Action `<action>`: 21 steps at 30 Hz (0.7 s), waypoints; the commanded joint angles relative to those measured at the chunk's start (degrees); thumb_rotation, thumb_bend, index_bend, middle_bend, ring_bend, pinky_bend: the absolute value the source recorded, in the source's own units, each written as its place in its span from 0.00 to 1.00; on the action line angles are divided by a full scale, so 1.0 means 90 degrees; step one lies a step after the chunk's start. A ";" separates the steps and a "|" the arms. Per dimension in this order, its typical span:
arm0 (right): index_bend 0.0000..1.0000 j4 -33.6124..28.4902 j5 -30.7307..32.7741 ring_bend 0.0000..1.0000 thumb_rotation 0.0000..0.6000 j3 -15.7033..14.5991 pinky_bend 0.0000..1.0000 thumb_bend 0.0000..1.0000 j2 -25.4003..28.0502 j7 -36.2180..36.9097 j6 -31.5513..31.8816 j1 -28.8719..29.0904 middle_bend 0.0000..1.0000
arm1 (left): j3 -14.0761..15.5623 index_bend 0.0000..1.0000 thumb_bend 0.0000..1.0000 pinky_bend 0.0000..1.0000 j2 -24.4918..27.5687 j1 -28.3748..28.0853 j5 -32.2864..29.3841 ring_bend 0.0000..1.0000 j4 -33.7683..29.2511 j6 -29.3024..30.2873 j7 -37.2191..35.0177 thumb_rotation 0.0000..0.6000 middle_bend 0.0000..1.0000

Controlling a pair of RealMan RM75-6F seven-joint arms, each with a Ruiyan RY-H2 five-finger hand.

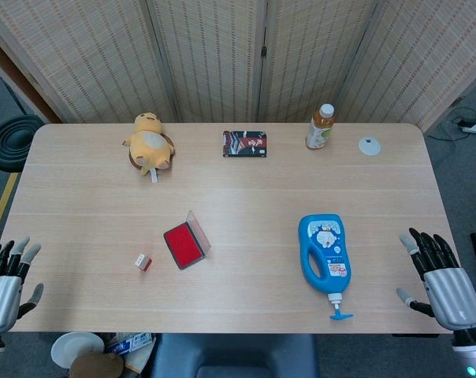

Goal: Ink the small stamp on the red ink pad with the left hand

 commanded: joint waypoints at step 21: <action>0.00 0.0033 0.0079 0.00 1.00 0.0080 0.00 0.19 0.0096 0.0275 0.0053 -0.0024 0.00 | 0.0090 0.15 0.33 0.00 0.0487 -0.1144 -0.0119 0.00 -0.0931 -0.2028 0.0828 1.00 0.00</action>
